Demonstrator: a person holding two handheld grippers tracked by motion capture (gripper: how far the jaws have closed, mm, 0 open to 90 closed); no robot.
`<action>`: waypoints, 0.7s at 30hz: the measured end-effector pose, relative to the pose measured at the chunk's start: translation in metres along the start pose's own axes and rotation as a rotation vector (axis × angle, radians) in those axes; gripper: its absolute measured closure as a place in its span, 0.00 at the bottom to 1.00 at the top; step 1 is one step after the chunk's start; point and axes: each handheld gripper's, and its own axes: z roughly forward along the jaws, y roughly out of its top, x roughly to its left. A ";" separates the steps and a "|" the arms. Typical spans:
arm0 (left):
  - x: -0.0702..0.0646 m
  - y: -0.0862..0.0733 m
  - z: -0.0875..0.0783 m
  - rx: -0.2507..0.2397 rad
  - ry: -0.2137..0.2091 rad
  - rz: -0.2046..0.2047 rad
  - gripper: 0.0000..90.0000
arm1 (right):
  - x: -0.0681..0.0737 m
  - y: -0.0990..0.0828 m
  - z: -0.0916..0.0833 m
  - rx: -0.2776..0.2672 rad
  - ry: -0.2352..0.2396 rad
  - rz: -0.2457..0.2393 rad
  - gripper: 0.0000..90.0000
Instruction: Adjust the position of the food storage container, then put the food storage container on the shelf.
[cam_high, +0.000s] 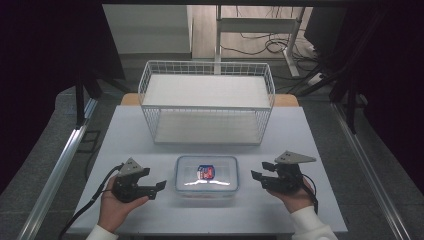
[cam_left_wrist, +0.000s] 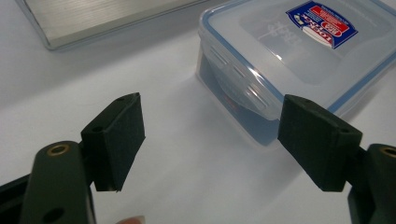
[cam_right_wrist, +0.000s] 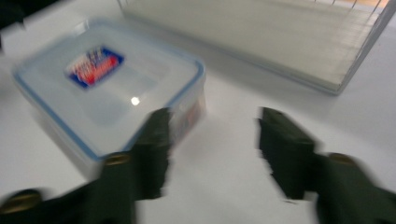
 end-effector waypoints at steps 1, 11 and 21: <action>0.000 0.000 0.000 -0.002 0.000 0.000 0.25 | -0.002 0.001 -0.001 -0.013 0.025 0.028 0.39; -0.001 0.000 0.002 0.008 -0.003 0.006 0.25 | -0.005 0.000 0.002 -0.038 0.145 0.112 0.22; -0.013 0.008 -0.003 -0.041 -0.042 0.028 0.24 | -0.003 0.003 0.002 -0.048 0.186 0.164 0.21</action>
